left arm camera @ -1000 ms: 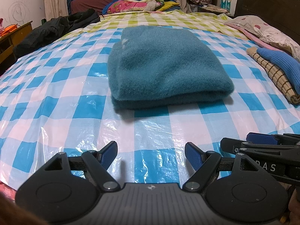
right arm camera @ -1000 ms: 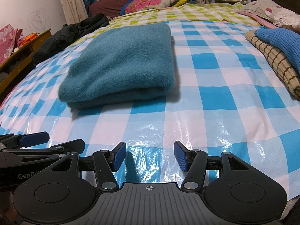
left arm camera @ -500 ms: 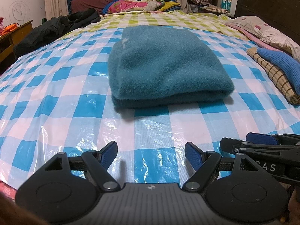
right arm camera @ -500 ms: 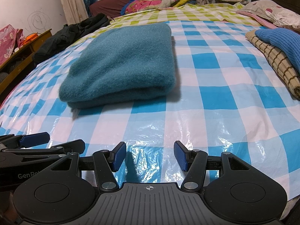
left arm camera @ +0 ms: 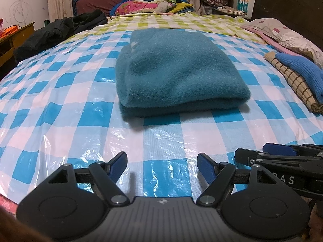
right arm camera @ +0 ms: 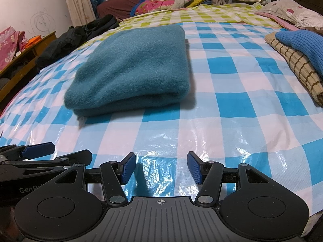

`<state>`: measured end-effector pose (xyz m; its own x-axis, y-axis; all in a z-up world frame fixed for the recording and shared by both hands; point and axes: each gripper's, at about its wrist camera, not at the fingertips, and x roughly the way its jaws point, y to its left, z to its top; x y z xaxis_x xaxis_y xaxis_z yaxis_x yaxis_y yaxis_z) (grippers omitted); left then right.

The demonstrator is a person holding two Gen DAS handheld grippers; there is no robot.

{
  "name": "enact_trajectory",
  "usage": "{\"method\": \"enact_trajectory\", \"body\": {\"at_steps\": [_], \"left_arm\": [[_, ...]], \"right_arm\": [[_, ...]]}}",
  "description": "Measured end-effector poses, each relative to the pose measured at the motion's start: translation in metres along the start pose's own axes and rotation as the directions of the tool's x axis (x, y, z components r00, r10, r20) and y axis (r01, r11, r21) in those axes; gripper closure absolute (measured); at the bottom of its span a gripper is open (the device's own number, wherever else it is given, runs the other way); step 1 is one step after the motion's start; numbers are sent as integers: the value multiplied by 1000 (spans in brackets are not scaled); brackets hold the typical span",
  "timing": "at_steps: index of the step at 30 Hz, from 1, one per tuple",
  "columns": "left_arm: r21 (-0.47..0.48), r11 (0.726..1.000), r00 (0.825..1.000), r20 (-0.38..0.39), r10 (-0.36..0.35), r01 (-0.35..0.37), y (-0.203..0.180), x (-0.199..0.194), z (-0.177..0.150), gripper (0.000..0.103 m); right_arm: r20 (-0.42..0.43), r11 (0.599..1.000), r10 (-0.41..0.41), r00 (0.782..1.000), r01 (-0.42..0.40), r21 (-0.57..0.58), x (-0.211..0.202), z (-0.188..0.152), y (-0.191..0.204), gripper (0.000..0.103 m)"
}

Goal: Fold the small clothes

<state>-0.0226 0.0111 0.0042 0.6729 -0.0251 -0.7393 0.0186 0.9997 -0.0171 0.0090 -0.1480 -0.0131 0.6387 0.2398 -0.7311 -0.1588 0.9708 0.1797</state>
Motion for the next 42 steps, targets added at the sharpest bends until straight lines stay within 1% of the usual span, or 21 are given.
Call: {"method": "enact_trajectory", "body": {"at_steps": [18,42], "left_arm": [[2,1000,1000,4,0,0,1,0,0,24],[-11,1000,1000,-11,-7,6,3,2,0,22]], "right_arm": [[0,1000,4,1000,-4,2,0,0,1,47],[1,1000,3,1000,-3,2,0,-1,1,46]]}}
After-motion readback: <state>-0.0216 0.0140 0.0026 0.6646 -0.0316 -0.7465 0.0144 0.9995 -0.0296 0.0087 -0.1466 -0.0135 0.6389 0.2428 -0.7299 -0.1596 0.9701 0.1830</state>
